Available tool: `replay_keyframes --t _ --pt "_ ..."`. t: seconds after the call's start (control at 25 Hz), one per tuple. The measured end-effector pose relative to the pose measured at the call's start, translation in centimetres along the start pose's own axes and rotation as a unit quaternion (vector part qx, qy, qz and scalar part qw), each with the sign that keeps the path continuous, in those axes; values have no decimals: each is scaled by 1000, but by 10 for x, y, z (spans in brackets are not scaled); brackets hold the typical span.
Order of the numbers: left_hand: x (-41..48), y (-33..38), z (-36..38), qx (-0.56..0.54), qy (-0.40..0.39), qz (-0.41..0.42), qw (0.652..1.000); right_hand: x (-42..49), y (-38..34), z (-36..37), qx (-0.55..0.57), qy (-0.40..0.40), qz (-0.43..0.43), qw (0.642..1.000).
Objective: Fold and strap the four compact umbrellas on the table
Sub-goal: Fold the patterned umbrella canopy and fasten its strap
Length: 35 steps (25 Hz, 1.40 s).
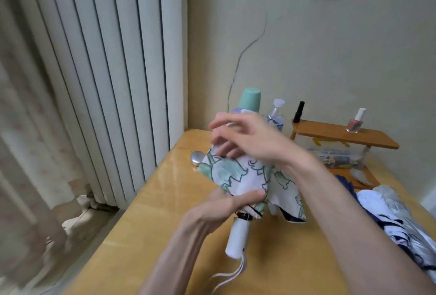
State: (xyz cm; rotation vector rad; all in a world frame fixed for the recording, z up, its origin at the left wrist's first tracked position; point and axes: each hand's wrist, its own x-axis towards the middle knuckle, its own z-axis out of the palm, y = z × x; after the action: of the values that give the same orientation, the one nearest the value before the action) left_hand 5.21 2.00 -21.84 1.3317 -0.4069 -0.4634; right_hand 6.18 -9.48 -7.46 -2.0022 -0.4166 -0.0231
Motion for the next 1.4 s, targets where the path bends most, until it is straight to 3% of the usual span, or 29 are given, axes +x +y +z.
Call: replay_keyframes --t 0.08,0.12,0.16,0.28,0.4,0.52,0.84,0.96,1.04,1.12,1.2,1.28,1.4 --pt "-1 2 0 -7 -13 2 1000 -3 6 -29 31 190 -50 980" --pt "-2 3 -2 -1 -21 5 1000 -4 13 -46 -5 263 -43 964" --pt "-2 1 -6 1 -25 9 1000 -7 18 -58 -45 277 -13 960" --pt "-7 5 -11 29 -23 11 999 -20 29 -67 -42 169 85 981" --pt "-11 9 -15 37 -6 11 999 -30 21 -71 -10 99 52 994" --pt "-15 14 -19 72 -13 7 997 -29 20 -74 -55 35 69 995" --pt "-17 22 -14 141 -25 17 990 -14 27 -68 -62 106 98 988" --pt "-12 16 -15 84 -9 34 996 -19 32 -67 11 170 76 982" --pt "-3 9 -20 -2 54 38 998 -24 36 -68 19 212 56 975" --pt "4 7 -24 26 192 115 974 -24 41 -69 -28 258 38 965" --pt "6 11 -20 153 320 268 896 -20 45 -66 -82 293 23 952" --pt "8 12 -5 287 305 351 837 -16 45 -59 -95 307 9 947" --pt "15 -3 14 382 212 311 844 -13 40 -46 -67 309 -24 948"
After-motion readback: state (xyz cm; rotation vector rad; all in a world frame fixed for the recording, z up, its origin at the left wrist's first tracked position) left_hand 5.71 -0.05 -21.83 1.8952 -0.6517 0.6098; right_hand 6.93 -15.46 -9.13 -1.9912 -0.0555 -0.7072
